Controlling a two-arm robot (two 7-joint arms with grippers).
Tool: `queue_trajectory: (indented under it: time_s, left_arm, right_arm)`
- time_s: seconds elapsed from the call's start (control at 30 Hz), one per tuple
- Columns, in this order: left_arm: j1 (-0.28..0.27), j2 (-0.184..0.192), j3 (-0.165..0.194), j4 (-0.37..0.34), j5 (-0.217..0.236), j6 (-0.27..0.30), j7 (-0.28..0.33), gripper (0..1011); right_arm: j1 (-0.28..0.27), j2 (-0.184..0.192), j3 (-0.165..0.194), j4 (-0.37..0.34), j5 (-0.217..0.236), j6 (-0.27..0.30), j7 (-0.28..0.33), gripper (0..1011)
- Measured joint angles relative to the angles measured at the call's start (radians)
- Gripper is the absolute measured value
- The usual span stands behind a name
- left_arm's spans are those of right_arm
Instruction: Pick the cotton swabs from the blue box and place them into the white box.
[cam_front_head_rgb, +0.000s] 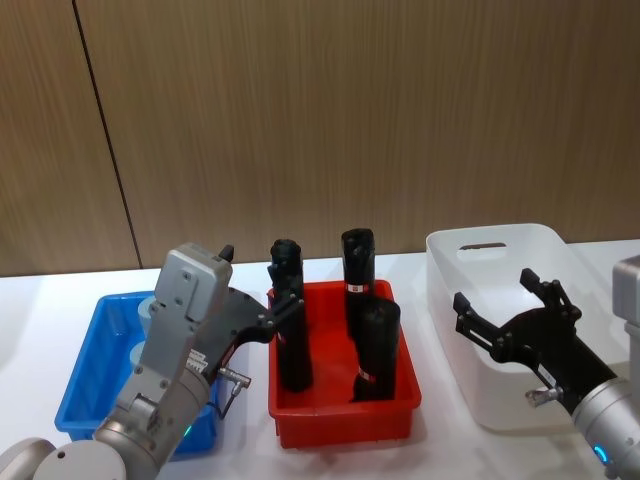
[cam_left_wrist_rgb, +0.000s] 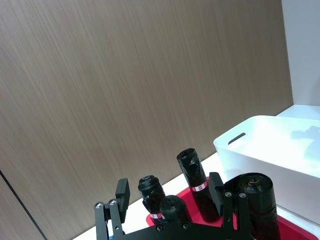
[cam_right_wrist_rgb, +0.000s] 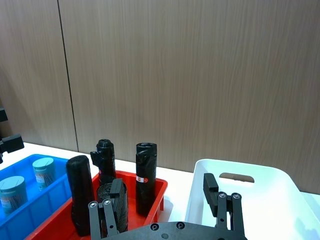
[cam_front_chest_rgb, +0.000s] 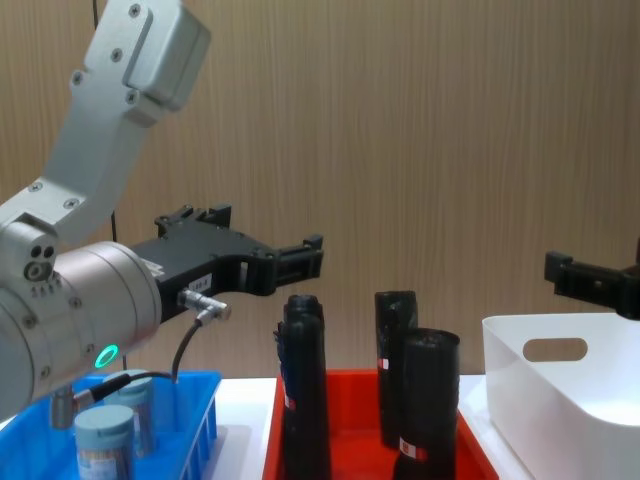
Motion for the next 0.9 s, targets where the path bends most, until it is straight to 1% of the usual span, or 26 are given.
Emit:
queue_trajectory:
  time_s: [0.77, 0.9]
  left_arm:
    - [0.000, 0.000, 0.000, 0.000, 0.000, 0.000, 0.000, 1004]
    - [-0.001, 0.003, -0.004, 0.004, 0.000, -0.001, -0.010, 1004]
  right_arm:
    - [0.000, 0.000, 0.000, 0.000, 0.000, 0.000, 0.000, 1002]
    - [0.000, 0.000, 0.000, 0.000, 0.000, 0.000, 0.000, 1001]
